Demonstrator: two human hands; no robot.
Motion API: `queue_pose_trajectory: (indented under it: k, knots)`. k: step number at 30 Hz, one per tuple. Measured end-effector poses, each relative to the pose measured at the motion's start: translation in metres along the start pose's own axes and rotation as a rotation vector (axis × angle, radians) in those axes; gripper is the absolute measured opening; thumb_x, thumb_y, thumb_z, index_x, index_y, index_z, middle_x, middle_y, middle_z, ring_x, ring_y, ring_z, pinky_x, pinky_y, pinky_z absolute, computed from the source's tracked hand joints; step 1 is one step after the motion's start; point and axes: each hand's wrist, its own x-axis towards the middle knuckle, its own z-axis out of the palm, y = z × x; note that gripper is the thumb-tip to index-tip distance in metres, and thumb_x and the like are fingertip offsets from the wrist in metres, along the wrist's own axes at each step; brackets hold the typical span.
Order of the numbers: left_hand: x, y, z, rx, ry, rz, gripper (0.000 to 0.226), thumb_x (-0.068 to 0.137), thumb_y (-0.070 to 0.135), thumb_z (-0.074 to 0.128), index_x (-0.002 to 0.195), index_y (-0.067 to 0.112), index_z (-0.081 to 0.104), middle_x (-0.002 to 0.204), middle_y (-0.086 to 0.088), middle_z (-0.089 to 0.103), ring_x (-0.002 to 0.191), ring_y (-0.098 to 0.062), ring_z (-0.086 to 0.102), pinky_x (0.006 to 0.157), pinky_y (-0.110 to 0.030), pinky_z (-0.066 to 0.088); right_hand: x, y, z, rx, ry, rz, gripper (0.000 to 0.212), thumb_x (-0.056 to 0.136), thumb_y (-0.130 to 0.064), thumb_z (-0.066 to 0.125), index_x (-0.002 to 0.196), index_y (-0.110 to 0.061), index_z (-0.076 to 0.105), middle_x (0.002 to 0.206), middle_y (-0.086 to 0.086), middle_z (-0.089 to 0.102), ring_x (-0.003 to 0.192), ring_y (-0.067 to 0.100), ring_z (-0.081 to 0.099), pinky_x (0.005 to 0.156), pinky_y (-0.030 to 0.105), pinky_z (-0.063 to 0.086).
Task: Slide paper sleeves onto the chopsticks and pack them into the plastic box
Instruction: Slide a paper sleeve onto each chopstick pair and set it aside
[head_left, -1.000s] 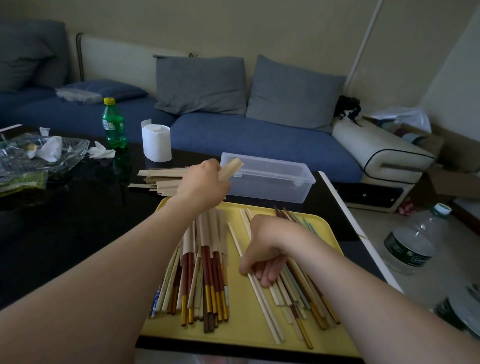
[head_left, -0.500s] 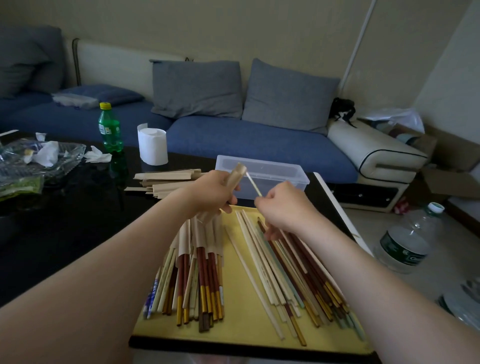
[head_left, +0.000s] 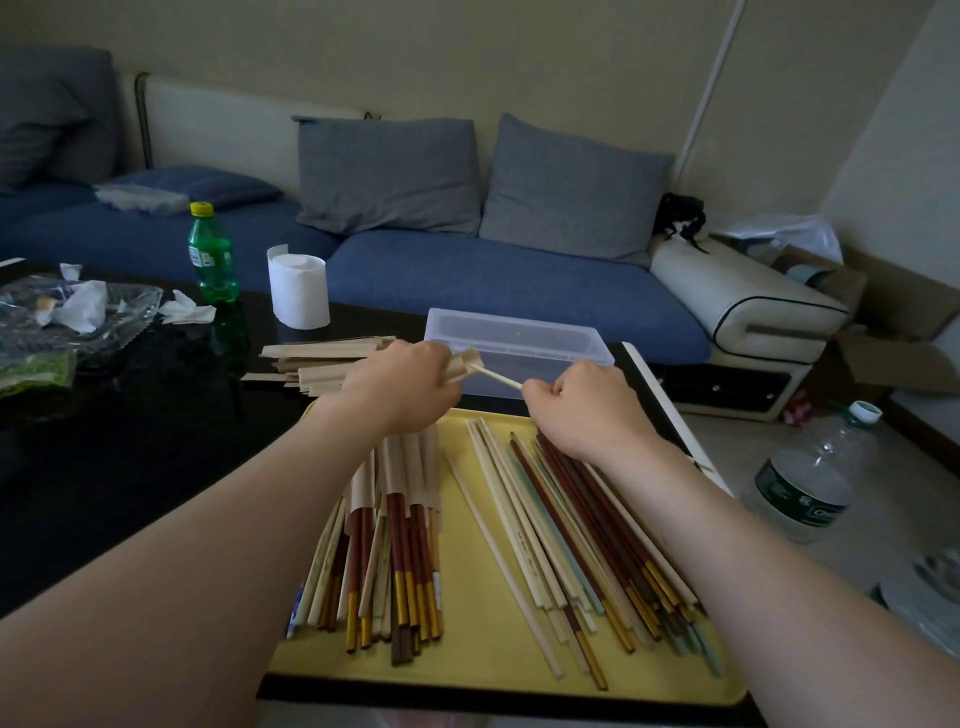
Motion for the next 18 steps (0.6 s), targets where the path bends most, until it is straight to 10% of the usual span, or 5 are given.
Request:
queue_pose_trajectory:
  k: [9,14,18]
  knots:
    - [-0.004,0.004,-0.003,0.163,0.005,0.144,0.012,0.101,0.041,0.056,0.103,0.031,0.049,0.091,0.007,0.056,0.078,-0.013,0.058,0.066,-0.031,0.051,0.004,0.008,0.002,-0.069,0.01,-0.055,0.038,0.097,-0.042,0.057,0.069,-0.018,0.048,0.076,0.003,0.056,0.062,0.016,0.05,0.052,0.026,0.035]
    - [-0.003,0.014,-0.001,0.275,-0.064,0.241,0.026,0.104,0.043,0.058,0.123,0.025,0.056,0.118,0.001,0.062,0.106,-0.021,0.062,0.092,-0.039,0.053,-0.002,0.004,0.0,-0.09,-0.013,-0.196,0.043,0.101,-0.024,0.059,0.061,-0.014,0.049,0.064,0.001,0.051,0.057,0.015,0.049,0.05,0.025,0.032]
    - [-0.002,0.025,-0.005,0.182,-0.117,0.262,0.026,0.099,0.042,0.068,0.115,0.023,0.061,0.111,0.0,0.063,0.106,-0.024,0.063,0.092,-0.043,0.056,0.0,-0.001,0.009,-0.131,-0.075,-0.312,0.027,0.103,-0.015,0.051,0.076,-0.013,0.056,0.093,0.003,0.051,0.086,0.023,0.058,0.061,0.027,0.037]
